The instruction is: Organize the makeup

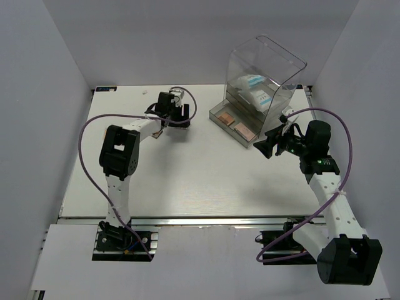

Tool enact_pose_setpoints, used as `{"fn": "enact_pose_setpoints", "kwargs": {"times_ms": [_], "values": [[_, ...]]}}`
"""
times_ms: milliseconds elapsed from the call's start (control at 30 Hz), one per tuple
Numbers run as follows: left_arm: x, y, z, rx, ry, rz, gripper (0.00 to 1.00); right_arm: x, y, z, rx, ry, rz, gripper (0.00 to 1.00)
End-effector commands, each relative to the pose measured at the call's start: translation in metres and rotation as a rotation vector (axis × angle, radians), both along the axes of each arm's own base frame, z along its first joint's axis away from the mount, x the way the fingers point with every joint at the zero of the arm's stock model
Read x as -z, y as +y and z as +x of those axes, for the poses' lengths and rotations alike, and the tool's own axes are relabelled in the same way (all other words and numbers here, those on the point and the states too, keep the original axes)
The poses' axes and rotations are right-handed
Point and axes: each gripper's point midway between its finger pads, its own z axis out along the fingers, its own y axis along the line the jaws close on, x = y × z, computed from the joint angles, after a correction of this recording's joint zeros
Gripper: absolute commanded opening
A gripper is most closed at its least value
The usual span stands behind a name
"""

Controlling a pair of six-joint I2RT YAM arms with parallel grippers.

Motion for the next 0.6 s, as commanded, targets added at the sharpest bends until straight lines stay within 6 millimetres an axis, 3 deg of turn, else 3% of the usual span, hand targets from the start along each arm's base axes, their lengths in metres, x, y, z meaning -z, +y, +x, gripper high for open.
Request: {"fn": "enact_pose_setpoints", "kwargs": {"times_ms": [0, 33, 100, 200, 233, 267, 300, 333, 367, 400, 433, 467, 567], "values": [[-0.110, -0.042, -0.008, 0.071, -0.240, -0.150, 0.12, -0.022, 0.001, 0.000, -0.010, -0.053, 0.018, 0.73], [-0.108, -0.055, -0.020, 0.099, -0.237, -0.155, 0.12, -0.022, 0.002, 0.000, -0.011, -0.049, 0.021, 0.74], [-0.126, -0.082, -0.029, 0.143, -0.289, -0.181, 0.12, -0.022, 0.001, 0.001, -0.007, -0.046, 0.022, 0.73], [-0.140, -0.109, -0.029, 0.169, -0.328, -0.209, 0.12, -0.023, 0.002, 0.000, -0.008, -0.047, 0.022, 0.74], [-0.132, -0.124, -0.031, 0.189, -0.316, -0.208, 0.12, -0.023, 0.001, 0.000, -0.006, -0.047, 0.021, 0.73], [-0.145, -0.134, -0.025, 0.197, -0.338, -0.224, 0.12, -0.023, 0.001, 0.000, -0.006, -0.051, 0.017, 0.74], [-0.144, -0.141, -0.023, 0.201, -0.337, -0.224, 0.12, -0.024, 0.001, 0.000, -0.008, -0.054, 0.016, 0.73], [-0.126, -0.153, -0.021, 0.215, -0.309, -0.213, 0.13, -0.024, 0.001, -0.001, -0.006, -0.054, 0.015, 0.74], [-0.137, -0.162, -0.015, 0.221, -0.328, -0.223, 0.13, -0.025, 0.001, -0.002, -0.007, -0.062, 0.012, 0.74], [-0.136, -0.167, -0.011, 0.219, -0.331, -0.223, 0.17, -0.025, 0.000, -0.002, -0.003, -0.062, 0.011, 0.74], [-0.120, -0.174, -0.009, 0.220, -0.315, -0.211, 0.19, -0.025, -0.001, -0.002, 0.003, -0.061, 0.009, 0.74], [-0.126, -0.179, -0.003, 0.216, -0.335, -0.216, 0.22, -0.026, -0.001, -0.003, 0.007, -0.066, 0.007, 0.74], [-0.107, -0.185, 0.004, 0.195, -0.310, -0.179, 0.38, -0.026, -0.003, -0.005, 0.016, -0.071, 0.005, 0.74]]}}
